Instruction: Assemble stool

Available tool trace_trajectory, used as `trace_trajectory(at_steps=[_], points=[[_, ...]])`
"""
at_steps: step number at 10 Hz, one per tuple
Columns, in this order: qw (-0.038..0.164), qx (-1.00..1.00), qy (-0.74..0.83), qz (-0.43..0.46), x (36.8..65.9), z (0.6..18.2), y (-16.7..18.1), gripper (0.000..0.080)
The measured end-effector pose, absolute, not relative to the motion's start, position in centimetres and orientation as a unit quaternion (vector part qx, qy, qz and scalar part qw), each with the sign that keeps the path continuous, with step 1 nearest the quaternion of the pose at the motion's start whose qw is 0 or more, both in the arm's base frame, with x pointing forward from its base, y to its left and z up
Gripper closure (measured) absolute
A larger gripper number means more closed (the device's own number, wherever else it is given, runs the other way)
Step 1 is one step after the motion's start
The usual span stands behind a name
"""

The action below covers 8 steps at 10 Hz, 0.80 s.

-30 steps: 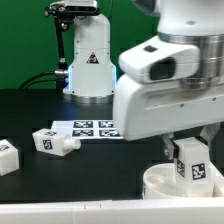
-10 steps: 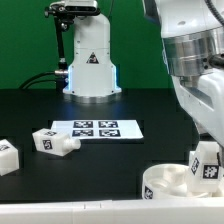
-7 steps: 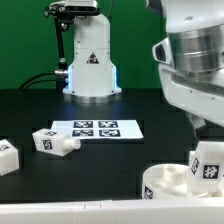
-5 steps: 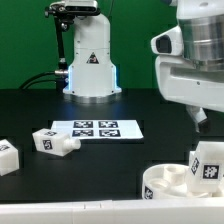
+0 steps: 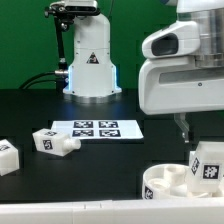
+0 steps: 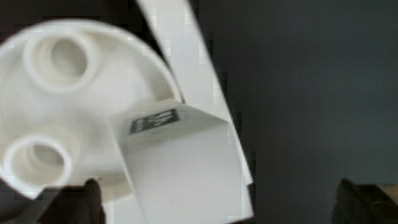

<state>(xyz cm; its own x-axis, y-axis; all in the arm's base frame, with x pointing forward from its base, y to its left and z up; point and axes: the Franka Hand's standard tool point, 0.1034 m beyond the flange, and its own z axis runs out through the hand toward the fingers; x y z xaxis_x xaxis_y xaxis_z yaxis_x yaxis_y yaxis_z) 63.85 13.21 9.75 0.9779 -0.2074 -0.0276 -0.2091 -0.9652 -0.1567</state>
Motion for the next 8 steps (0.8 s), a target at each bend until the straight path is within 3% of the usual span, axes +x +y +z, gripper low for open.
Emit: trace_trajectory(at_steps=[4,8], points=[[0.068,-0.997,-0.035,-0.016,64.0,9.5,13.1,0.0150],[0.041,-0.934,-0.353,-0.039,63.4,8.5,12.7,0.0150]])
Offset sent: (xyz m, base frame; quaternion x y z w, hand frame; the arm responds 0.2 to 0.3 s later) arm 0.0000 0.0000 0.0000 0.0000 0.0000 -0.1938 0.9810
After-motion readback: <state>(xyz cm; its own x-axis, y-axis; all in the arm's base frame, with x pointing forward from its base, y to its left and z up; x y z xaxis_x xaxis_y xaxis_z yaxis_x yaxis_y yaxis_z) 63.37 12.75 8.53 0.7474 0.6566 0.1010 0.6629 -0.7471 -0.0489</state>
